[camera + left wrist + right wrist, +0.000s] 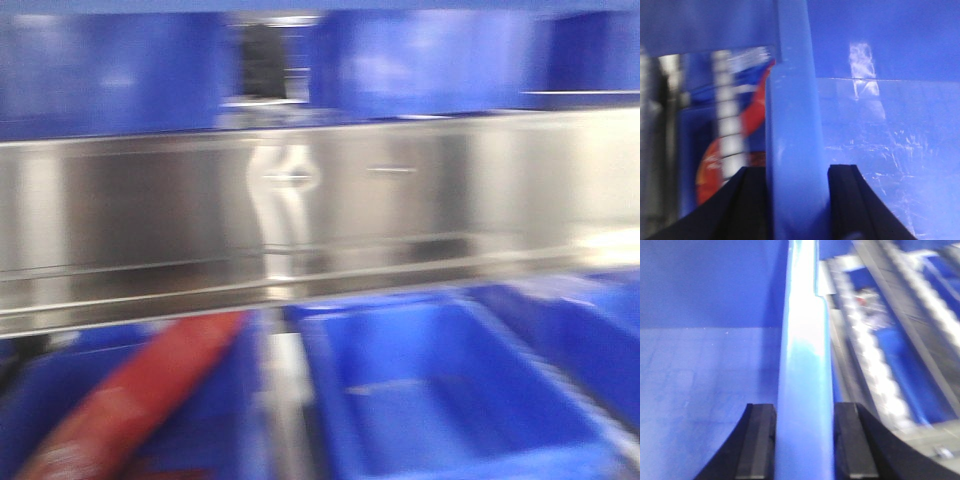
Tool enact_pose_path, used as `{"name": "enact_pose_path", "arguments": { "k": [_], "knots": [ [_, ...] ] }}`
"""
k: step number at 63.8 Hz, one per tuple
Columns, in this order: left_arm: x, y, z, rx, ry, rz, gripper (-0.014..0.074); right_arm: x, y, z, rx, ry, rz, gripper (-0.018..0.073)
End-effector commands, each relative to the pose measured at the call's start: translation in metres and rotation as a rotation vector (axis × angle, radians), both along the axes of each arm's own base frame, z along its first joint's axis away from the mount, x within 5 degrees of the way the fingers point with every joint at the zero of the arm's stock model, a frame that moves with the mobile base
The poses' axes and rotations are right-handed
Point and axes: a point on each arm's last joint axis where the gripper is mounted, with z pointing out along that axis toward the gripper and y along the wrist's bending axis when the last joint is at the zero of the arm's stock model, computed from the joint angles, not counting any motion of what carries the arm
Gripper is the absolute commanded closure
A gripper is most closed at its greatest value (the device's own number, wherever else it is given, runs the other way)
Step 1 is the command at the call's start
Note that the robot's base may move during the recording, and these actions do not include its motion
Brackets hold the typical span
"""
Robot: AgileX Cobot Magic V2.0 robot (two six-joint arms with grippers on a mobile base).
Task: Move blue bin to conveyor side
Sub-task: 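Hold the bin with both grippers while the base turns away from the rack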
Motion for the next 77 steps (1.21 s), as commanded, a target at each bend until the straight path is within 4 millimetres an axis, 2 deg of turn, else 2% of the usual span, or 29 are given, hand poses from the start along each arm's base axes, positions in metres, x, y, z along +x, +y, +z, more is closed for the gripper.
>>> {"name": "enact_pose_path", "arguments": {
  "k": [1,77],
  "knots": [
    [-0.0036,-0.0006,0.0118,-0.014,-0.104,-0.021,0.0616,-0.0038,-0.0033,0.0178,0.008,-0.159,-0.011,0.0648],
    [-0.0031,0.0019,0.0122,0.011,-0.111,-0.005,0.0616,-0.0038,-0.0033,0.0178,0.008,-0.159,-0.011,0.0648]
  ]
}}
